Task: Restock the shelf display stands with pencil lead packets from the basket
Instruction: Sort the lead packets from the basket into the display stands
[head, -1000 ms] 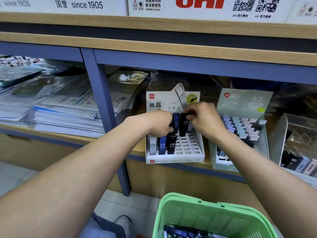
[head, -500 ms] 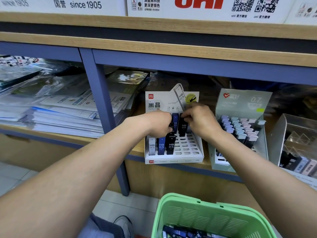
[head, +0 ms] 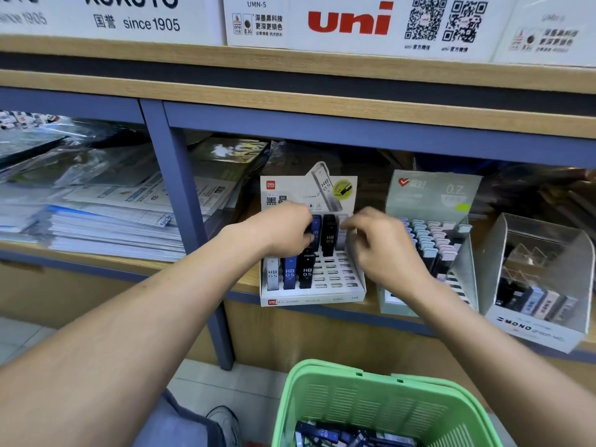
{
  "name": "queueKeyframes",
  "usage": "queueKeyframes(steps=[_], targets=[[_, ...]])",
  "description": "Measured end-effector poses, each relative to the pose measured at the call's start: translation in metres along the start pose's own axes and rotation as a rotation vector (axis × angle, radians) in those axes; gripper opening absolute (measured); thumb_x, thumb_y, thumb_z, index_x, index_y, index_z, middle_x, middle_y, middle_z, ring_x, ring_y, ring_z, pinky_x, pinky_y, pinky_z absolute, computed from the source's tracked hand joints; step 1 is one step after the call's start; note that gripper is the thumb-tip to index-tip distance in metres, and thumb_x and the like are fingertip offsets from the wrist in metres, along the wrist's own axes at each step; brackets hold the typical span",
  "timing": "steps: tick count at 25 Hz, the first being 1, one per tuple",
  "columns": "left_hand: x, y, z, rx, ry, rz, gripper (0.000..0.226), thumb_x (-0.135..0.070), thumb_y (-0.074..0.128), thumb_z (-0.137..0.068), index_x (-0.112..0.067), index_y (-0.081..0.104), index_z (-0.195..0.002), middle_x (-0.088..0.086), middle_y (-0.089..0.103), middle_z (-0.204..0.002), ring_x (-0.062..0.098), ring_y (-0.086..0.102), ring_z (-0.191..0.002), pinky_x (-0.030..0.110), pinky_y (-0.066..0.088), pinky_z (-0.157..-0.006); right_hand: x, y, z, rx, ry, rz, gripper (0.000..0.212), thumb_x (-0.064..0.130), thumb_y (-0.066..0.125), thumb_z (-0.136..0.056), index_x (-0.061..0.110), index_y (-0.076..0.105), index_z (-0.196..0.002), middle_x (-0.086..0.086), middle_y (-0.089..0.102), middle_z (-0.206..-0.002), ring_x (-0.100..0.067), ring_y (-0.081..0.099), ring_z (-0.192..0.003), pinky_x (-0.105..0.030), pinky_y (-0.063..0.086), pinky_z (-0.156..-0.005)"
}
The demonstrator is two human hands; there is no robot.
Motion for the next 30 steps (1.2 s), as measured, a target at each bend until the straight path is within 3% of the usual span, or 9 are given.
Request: queueKeyframes(steps=[5,9,11,14,18,20,23,27,30], targets=[[-0.081,0.014,0.036,-0.141,0.184,0.04,0.016,-0.019,0.047,-0.095,-0.013,0.059,-0.087,0.009,0.066,-0.088,0.032,0.063,-0.083,0.037,0.052,-0.069,-0.017,0.008,0.11,0.257,0.119,-0.044,0.03,0.004,0.055,-0.081,0.022,0.075,-0.094,0.003,0.074,-0.096,-0.022,0.069,-0.093,-0.04,0.056,-0.08],[-0.141,0.116,0.06,0.297,0.396,-0.106,0.016,-0.013,0.049,-0.091,-0.011,0.062,-0.099,0.012,0.066,-0.095,0.034,0.064,-0.085,0.037,0.053,-0.067,-0.054,0.068,0.205,0.808,0.268,0.02,0.036,0.006,0.051,-0.083,0.023,0.075,-0.103,0.001,0.076,-0.105,-0.021,0.07,-0.099,-0.031,0.056,-0.083],[-0.158,0.169,0.071,0.491,0.412,-0.165,0.016,-0.011,0.052,-0.09,-0.009,0.064,-0.101,0.013,0.067,-0.096,0.033,0.064,-0.082,0.037,0.053,-0.066,-0.076,0.091,0.246,0.95,0.385,0.003,0.03,0.003,0.052,-0.086,0.02,0.073,-0.099,-0.002,0.074,-0.101,-0.022,0.069,-0.097,-0.028,0.055,-0.079],[-0.171,0.237,0.086,0.74,0.37,-0.251,0.015,-0.002,0.054,-0.092,-0.004,0.063,-0.104,0.009,0.06,-0.09,0.026,0.058,-0.077,0.032,0.047,-0.065,-0.103,0.116,0.289,1.006,0.494,-0.002,0.022,-0.001,0.053,-0.092,0.011,0.067,-0.103,-0.007,0.068,-0.104,-0.024,0.066,-0.098,-0.028,0.054,-0.08],[-0.179,0.315,0.091,0.819,0.242,-0.197,0.018,0.003,0.053,-0.094,-0.005,0.06,-0.109,0.009,0.059,-0.095,0.022,0.057,-0.081,0.032,0.051,-0.07,-0.133,0.152,0.335,1.041,0.631,0.041,0.045,-0.007,0.049,-0.09,0.008,0.057,-0.131,-0.014,0.06,-0.131,-0.028,0.061,-0.116,-0.035,0.052,-0.101],[-0.177,0.353,0.092,0.82,0.164,-0.162,0.032,0.004,0.054,-0.093,-0.003,0.055,-0.124,0.015,0.061,-0.117,0.027,0.061,-0.105,0.036,0.054,-0.091,-0.145,0.171,0.351,1.081,0.639,0.089,0.062,-0.006,0.056,-0.087,0.008,0.045,-0.146,-0.016,0.046,-0.15,-0.031,0.047,-0.137,-0.042,0.042,-0.114],[-0.167,0.396,0.092,0.757,0.025,-0.14,0.066,0.002,0.061,-0.089,0.0,0.031,-0.149,0.02,0.041,-0.147,0.035,0.037,-0.139,0.046,0.035,-0.116,-0.155,0.189,0.367,1.133,0.589,0.156,0.1,0.003,0.072,-0.082,0.014,0.011,-0.16,-0.009,0.016,-0.166,-0.029,0.016,-0.154,-0.044,0.017,-0.126],[-0.166,0.436,0.089,0.703,-0.038,-0.092,0.075,0.006,0.064,-0.082,0.004,0.026,-0.147,0.02,0.035,-0.134,0.035,0.041,-0.126,0.042,0.039,-0.113,-0.167,0.21,0.379,1.223,0.539,0.243,0.109,0.012,0.075,-0.084,0.015,-0.002,-0.161,-0.008,0.008,-0.168,-0.029,0.008,-0.155,-0.046,0.002,-0.123],[-0.166,0.448,0.091,0.616,-0.07,-0.135,0.061,0.007,0.059,-0.082,0.005,0.033,-0.137,0.02,0.038,-0.126,0.035,0.043,-0.116,0.043,0.039,-0.11,-0.169,0.226,0.385,1.174,0.489,0.307,0.101,0.005,0.07,-0.084,0.012,0.003,-0.16,-0.014,0.024,-0.158,-0.035,0.023,-0.15,-0.049,0.012,-0.125]])
Point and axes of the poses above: each hand's wrist, its own z-axis away from the middle knuckle, its own y-axis out of the palm, x = y × z, the point moved 4 cm from there along -z, towards the middle knuckle
